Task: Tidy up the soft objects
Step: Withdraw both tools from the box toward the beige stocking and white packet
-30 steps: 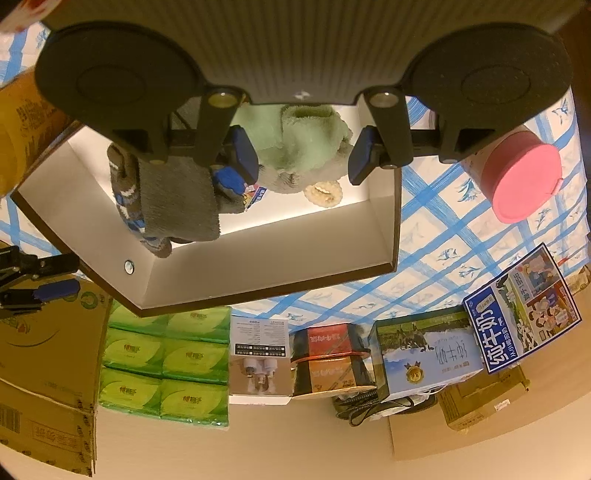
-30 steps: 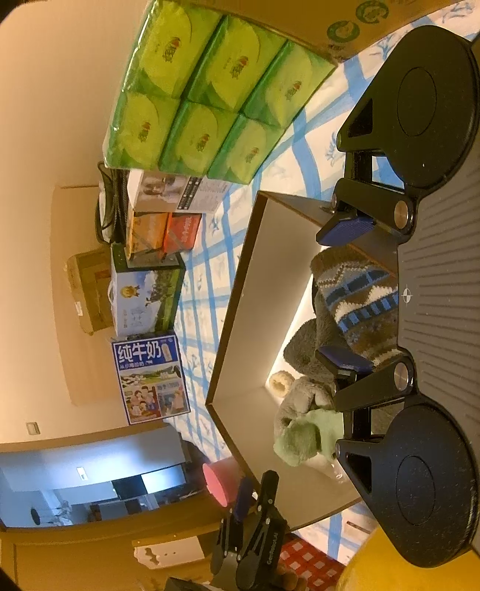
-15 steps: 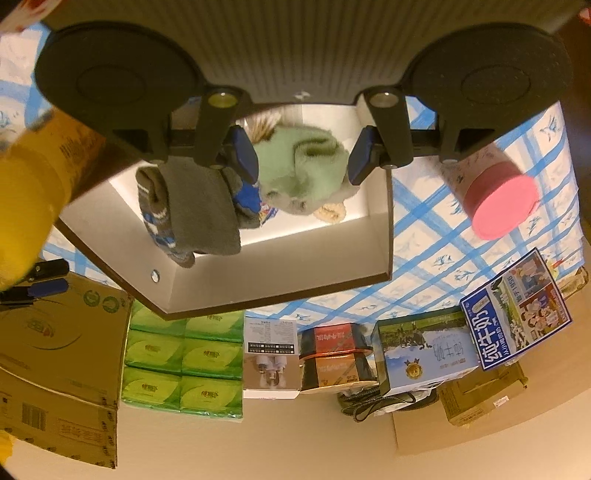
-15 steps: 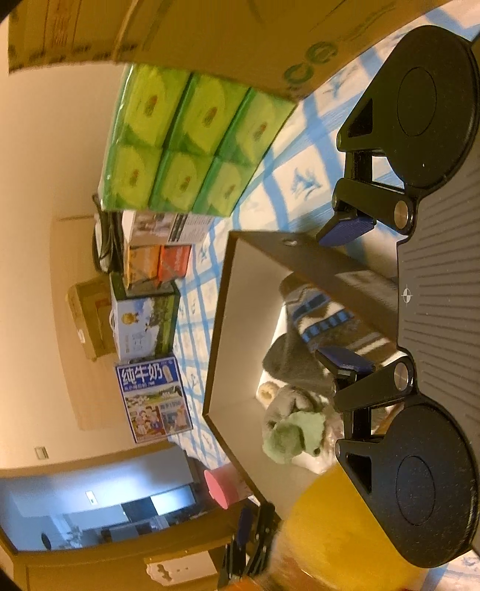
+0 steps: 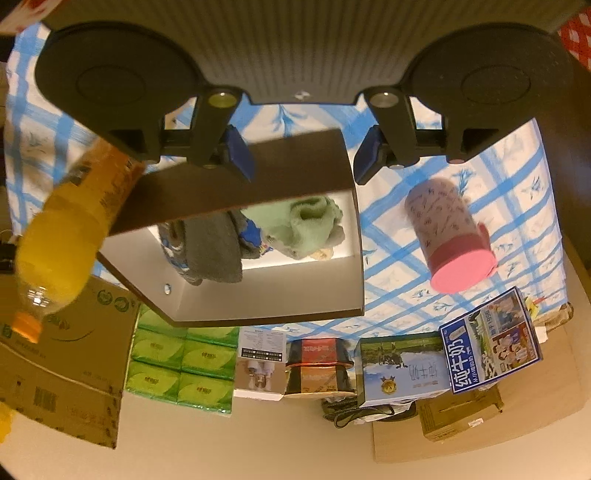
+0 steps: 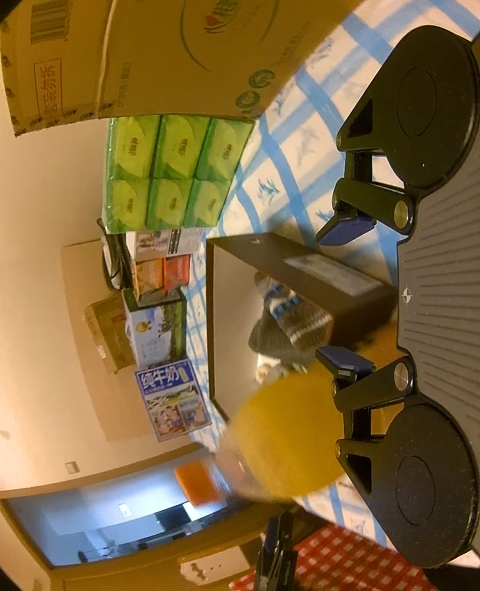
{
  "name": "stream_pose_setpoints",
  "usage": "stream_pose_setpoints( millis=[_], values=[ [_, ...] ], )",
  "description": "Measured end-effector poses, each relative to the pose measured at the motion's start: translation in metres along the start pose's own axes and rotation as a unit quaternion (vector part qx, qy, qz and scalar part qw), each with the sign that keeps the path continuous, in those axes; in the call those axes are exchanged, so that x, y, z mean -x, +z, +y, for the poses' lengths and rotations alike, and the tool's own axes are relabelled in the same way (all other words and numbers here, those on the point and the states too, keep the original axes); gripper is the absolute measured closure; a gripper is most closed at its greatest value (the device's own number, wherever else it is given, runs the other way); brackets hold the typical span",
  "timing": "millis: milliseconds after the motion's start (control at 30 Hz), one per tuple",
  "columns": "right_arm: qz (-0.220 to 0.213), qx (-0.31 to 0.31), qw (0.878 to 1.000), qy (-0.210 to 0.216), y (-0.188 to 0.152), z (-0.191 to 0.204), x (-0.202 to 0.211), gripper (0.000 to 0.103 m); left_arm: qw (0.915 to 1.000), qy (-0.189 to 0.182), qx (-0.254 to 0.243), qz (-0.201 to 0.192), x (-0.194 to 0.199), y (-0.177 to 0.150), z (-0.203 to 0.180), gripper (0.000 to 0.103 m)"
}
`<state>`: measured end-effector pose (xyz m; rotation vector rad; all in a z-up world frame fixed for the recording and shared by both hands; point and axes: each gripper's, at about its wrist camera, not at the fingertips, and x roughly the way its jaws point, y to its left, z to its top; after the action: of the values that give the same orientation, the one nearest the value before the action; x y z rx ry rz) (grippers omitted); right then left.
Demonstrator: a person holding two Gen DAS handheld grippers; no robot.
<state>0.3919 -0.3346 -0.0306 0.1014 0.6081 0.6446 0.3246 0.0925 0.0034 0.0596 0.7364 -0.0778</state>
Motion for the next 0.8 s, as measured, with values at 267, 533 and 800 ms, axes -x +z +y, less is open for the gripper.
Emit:
stream_pose_setpoints(
  millis=[267,533,800],
  values=[
    [-0.026,-0.028,0.999,0.017,-0.034,0.044,0.033,0.027,0.9999,-0.002,-0.003,-0.016,0.048,-0.027,-0.007,0.037],
    [-0.04,-0.057,0.997,0.024,-0.057,0.086,0.052,0.023,0.9999,0.008,0.005,-0.014,0.079,-0.054,-0.014,0.037],
    [-0.046,-0.086,0.994,0.039,-0.074,0.121,0.065,0.022,0.9988,0.003,0.049,-0.004,0.096,-0.086,-0.006,0.037]
  ],
)
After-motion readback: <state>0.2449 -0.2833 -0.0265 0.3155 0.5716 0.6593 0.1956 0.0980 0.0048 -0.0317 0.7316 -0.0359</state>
